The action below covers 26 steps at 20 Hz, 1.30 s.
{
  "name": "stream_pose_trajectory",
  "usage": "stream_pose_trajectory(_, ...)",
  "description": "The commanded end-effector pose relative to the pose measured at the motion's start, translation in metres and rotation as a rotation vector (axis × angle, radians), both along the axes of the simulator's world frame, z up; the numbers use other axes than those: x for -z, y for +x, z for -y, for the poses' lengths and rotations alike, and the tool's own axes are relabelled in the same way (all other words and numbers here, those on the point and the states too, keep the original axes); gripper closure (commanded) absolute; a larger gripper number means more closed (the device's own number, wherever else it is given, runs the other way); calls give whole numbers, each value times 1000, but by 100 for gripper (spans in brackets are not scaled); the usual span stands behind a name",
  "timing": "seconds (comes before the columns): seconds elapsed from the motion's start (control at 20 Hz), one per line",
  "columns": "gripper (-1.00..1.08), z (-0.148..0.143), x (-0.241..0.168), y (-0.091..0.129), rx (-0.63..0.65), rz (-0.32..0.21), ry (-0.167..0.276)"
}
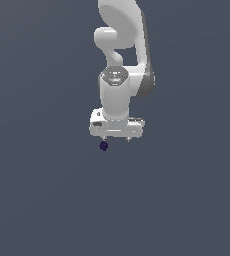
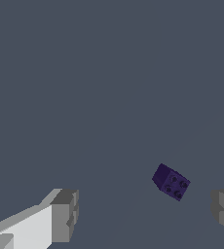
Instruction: Pick up the object and move it to a goal position.
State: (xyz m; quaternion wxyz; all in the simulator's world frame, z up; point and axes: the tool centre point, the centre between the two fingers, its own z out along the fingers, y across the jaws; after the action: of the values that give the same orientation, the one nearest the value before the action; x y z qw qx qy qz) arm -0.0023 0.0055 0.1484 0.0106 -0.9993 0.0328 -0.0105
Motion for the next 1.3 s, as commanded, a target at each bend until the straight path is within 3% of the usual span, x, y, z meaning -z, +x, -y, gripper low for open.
stream_pose_trajectory(0.0, -92, 7, 9, -4, 58, -4, 0)
stream_pose_trajectory(0.65, -92, 52, 63, -33, 421, -23, -9)
stream_pose_trajectory(1.25, -92, 63, 76, -42, 509, -27, -14)
